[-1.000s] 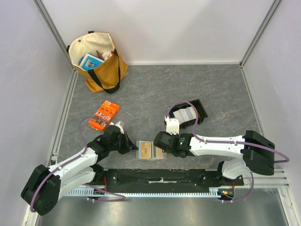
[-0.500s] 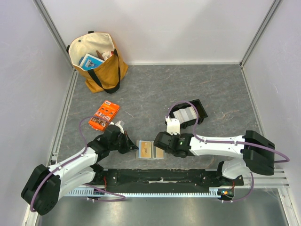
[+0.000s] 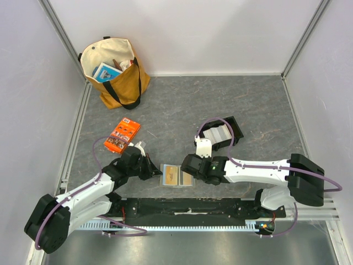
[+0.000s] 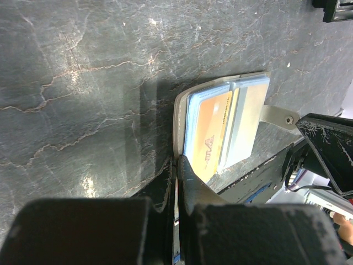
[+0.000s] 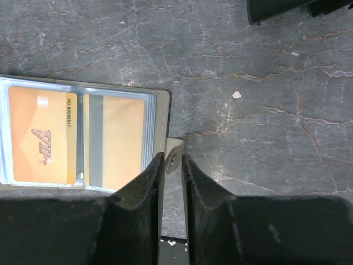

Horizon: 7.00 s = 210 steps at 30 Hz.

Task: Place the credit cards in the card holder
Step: Close the card holder at the center of the board.

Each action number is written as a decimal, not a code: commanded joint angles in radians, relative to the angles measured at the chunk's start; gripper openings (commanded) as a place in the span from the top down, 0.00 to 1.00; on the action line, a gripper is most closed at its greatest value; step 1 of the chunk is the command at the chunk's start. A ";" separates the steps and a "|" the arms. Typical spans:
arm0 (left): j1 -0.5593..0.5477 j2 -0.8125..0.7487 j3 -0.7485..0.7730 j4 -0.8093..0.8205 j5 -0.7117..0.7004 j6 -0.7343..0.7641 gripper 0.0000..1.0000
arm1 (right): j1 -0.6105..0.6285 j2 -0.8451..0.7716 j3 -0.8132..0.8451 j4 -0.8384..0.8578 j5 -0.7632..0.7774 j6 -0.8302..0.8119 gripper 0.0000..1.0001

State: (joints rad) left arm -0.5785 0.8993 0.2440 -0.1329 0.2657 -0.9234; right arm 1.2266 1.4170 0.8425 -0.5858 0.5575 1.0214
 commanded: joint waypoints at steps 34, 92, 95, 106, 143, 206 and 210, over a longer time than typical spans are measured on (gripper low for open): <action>-0.001 -0.045 0.077 -0.022 0.052 0.009 0.98 | 0.002 -0.059 -0.083 0.176 -0.033 0.017 1.00; -0.254 0.644 0.340 0.282 0.153 0.001 0.58 | 0.010 -0.263 -0.247 0.231 0.091 0.184 1.00; -0.254 0.615 0.337 0.291 0.144 -0.011 0.58 | 0.008 -0.248 -0.234 0.234 0.079 0.166 1.00; -0.254 0.466 0.373 0.139 0.055 0.081 0.55 | 0.008 -0.197 -0.212 0.242 0.061 0.154 1.00; -0.254 0.337 0.313 0.030 -0.050 0.164 0.91 | 0.008 -0.228 -0.214 0.239 0.068 0.144 1.00; -0.281 0.599 0.325 0.151 -0.008 0.167 0.98 | -0.041 -0.294 -0.085 0.271 -0.056 -0.078 0.50; -0.282 0.587 0.276 0.206 -0.034 0.159 0.98 | -0.041 -0.401 -0.169 0.245 -0.022 -0.045 0.57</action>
State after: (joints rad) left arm -0.8490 1.4864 0.5846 0.0605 0.2893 -0.7517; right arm 1.1873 1.0908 0.7162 -0.2939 0.4812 0.9741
